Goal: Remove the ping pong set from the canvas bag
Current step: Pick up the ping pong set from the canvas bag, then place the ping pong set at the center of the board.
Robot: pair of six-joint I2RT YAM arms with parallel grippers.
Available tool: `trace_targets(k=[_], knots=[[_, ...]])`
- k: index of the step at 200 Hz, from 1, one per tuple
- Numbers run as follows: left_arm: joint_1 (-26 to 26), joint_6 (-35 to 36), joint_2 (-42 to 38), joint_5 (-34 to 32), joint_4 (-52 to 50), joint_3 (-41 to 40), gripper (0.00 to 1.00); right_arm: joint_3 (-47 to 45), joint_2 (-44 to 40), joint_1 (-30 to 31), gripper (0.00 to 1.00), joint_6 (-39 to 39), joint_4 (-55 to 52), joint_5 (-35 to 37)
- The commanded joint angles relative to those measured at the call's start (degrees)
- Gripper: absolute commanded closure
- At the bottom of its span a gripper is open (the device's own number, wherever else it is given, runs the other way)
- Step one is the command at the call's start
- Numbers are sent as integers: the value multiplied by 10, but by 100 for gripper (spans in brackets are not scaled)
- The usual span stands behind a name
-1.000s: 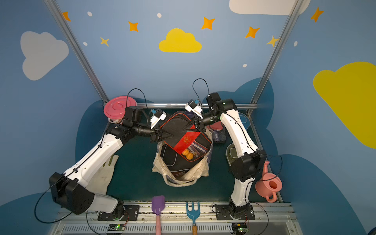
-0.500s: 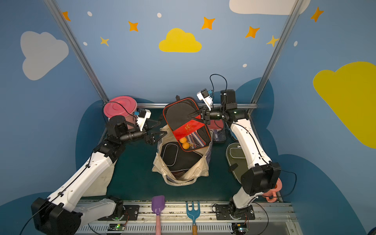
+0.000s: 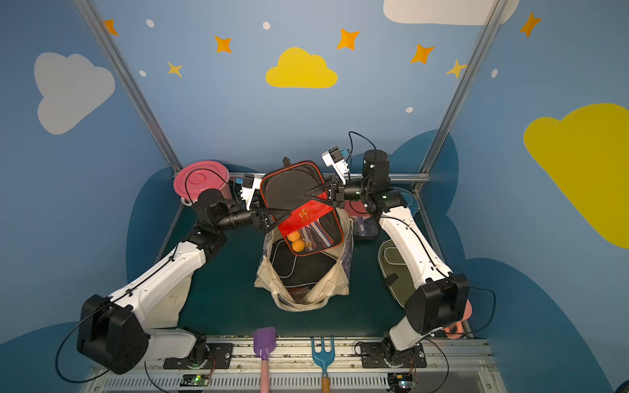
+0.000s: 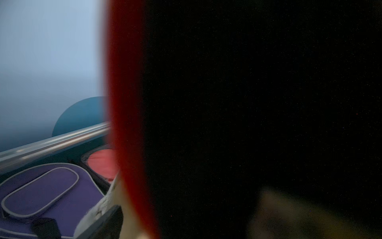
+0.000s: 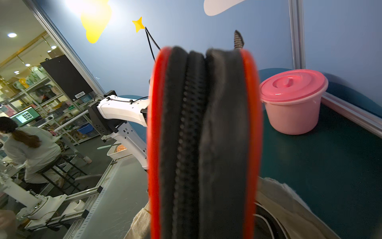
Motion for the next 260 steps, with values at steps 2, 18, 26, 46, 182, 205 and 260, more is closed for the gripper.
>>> trace_targets(k=[2, 18, 26, 46, 182, 205, 260], knots=[[-9, -25, 7, 34, 54, 24, 15, -1, -23, 6, 100, 54, 107, -12], [-10, -19, 4, 28, 47, 25, 69, -3, -16, 11, 100, 65, 121, 0], [-9, -12, -1, 17, 38, 24, 90, -4, -14, 13, 100, 67, 121, 8], [-9, 11, -18, 9, 10, 28, 97, -5, -10, 16, 100, 63, 113, 19], [160, 158, 17, -145, -530, 471, 96, -37, -98, 53, 10, -238, -282, 241], [197, 136, 54, -116, -532, 452, 97, -43, -89, 84, 10, -255, -305, 263], [211, 126, 153, -78, -500, 378, 97, -79, -66, 121, 10, -271, -359, 307]])
